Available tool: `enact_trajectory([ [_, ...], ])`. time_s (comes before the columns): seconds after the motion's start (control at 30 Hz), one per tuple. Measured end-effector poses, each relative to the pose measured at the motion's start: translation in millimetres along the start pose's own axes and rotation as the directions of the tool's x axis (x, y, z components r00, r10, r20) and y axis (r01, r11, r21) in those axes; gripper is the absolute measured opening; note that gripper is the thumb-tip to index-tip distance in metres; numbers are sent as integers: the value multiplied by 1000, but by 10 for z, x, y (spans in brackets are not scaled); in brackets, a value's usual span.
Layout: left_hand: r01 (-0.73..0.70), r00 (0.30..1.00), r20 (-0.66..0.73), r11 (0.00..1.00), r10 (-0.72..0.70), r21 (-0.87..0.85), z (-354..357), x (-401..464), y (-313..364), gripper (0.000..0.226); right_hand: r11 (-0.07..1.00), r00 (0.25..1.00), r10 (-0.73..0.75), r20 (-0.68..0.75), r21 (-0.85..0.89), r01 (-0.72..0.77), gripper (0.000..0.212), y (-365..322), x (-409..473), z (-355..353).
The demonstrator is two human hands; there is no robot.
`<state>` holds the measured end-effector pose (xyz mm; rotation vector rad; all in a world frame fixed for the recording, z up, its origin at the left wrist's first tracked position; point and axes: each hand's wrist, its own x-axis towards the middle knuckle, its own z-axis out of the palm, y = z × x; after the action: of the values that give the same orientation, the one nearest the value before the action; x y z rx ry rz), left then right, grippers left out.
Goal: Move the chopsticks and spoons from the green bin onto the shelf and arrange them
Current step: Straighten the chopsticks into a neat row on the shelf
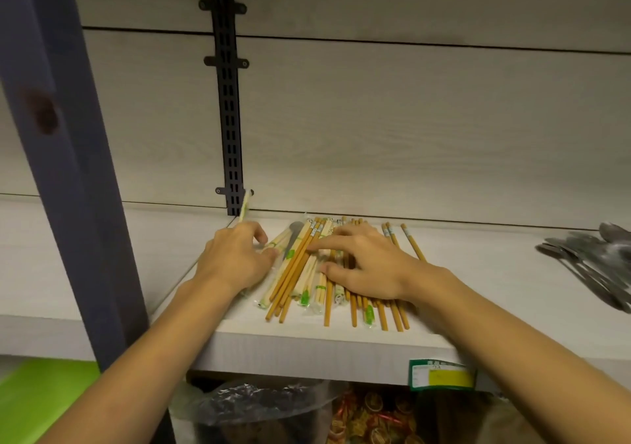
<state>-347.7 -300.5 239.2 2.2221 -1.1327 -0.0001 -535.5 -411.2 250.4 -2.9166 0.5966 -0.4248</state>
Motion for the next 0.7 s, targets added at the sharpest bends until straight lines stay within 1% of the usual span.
enact_trajectory([
  [0.03,19,999,27,1000,-19,-4,-7,-10,13,20,1000,1000,0,15,-12,0,40,3,2,8],
  [0.1,21,999,35,1000,-21,-9,-22,-25,36,21,1000,1000,1,20,-27,-1,42,6,13,26],
  [0.17,21,999,38,1000,-22,3,-44,-51,54,24,1000,1000,19,4,5,-19,43,17,22,32],
  [0.3,29,999,45,999,-30,21,-94,-103,104,34,999,999,41,-21,29,-40,35,-15,25,9],
  [0.4,8,999,35,997,-11,82,-114,-117,130,34,999,999,33,-34,32,-32,28,-68,16,-27],
  [0.5,-26,1000,17,994,25,101,-104,-113,118,32,998,996,66,-54,3,-66,28,-141,-2,-59],
  [0.57,-41,999,-12,997,42,64,-97,-106,113,30,993,992,91,-82,-64,-96,34,-202,-14,-51],
  [0.63,-51,997,-52,998,49,-31,-87,-87,110,27,985,989,114,-93,-121,-125,39,-272,-13,-40],
  [0.7,-69,995,-76,995,64,-69,-81,-87,121,25,979,983,164,-77,-109,-172,40,-321,13,-40],
])
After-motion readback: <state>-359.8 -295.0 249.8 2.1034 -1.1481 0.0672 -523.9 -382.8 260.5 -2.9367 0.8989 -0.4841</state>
